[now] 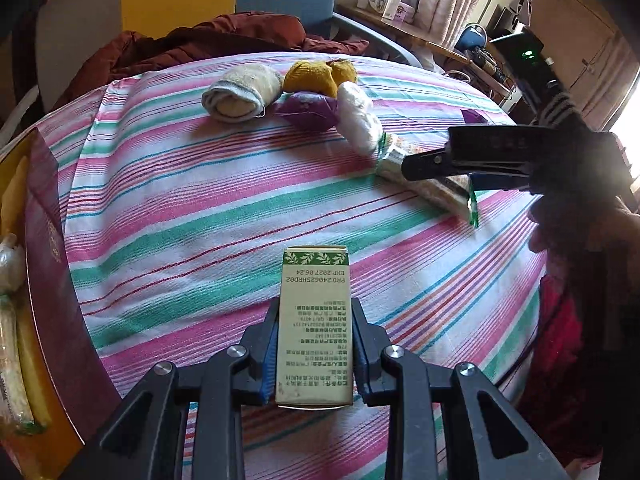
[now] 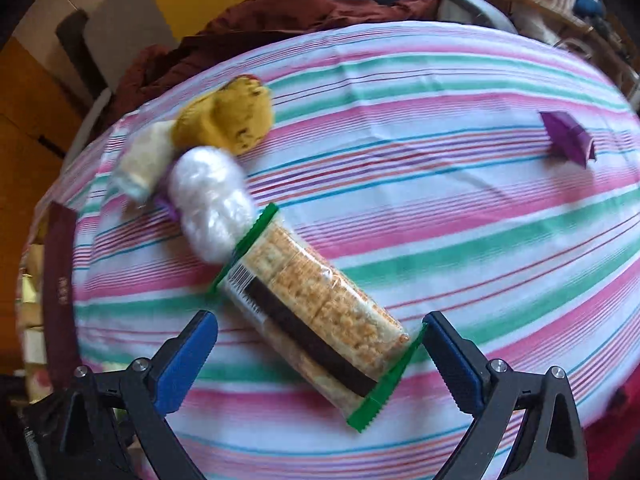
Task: Organize objects
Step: 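Grasp the yellow knit hat with the right tool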
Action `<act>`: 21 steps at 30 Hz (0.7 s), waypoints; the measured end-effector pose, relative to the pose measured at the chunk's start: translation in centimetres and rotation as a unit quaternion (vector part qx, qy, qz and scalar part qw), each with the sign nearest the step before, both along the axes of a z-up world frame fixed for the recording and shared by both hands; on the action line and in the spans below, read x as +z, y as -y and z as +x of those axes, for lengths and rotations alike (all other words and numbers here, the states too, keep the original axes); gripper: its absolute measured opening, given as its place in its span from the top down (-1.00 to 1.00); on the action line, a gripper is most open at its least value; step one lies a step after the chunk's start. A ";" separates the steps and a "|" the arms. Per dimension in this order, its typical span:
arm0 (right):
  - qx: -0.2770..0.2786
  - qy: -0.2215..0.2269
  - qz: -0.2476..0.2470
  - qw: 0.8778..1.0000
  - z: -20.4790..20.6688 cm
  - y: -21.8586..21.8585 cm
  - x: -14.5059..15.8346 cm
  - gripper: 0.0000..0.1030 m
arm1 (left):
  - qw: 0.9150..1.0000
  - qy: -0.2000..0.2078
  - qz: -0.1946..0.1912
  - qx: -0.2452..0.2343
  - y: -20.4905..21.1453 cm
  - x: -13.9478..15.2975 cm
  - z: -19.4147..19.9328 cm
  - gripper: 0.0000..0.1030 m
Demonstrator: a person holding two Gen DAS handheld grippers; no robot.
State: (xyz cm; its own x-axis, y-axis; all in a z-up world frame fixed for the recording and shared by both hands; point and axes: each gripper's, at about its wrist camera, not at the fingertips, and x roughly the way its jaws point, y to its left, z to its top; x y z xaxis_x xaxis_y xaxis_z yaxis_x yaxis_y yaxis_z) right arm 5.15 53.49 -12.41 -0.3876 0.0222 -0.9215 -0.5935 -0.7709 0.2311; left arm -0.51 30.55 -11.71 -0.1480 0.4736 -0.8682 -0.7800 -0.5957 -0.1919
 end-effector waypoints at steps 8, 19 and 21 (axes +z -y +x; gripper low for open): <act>-0.006 -0.001 0.067 0.998 -0.1 0.3 1.4 -0.99 | 1.000 -0.008 0.001 0.005 0.0 0.1 0.2 0.42; 0.016 -0.025 0.044 0.999 0.4 0.8 2.1 -0.99 | 1.000 -0.029 0.010 0.000 0.2 -0.3 0.6 0.43; 0.003 -0.041 0.030 0.999 0.9 0.6 2.5 -0.99 | 0.999 -0.032 0.012 -0.002 0.2 -0.3 0.6 0.42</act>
State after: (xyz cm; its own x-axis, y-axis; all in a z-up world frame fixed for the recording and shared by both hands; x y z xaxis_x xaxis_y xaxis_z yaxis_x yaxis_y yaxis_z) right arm 6.01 52.91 -9.89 -0.4616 0.0745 -0.8840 -0.5696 -0.7888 0.2310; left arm 0.10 30.33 -12.02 -0.2009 0.4941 -0.8459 -0.7937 -0.5882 -0.1551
